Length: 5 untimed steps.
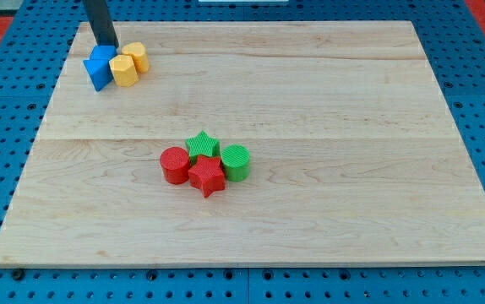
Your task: Push the yellow hexagon right a bit
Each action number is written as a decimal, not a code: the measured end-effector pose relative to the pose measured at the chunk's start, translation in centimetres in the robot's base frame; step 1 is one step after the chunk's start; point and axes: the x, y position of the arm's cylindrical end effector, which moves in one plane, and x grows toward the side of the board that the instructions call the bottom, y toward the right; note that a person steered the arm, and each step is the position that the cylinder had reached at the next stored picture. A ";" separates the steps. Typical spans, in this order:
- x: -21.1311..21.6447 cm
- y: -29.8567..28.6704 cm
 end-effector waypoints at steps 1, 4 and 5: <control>-4.2 -5.5; 7.4 0.4; 7.4 10.0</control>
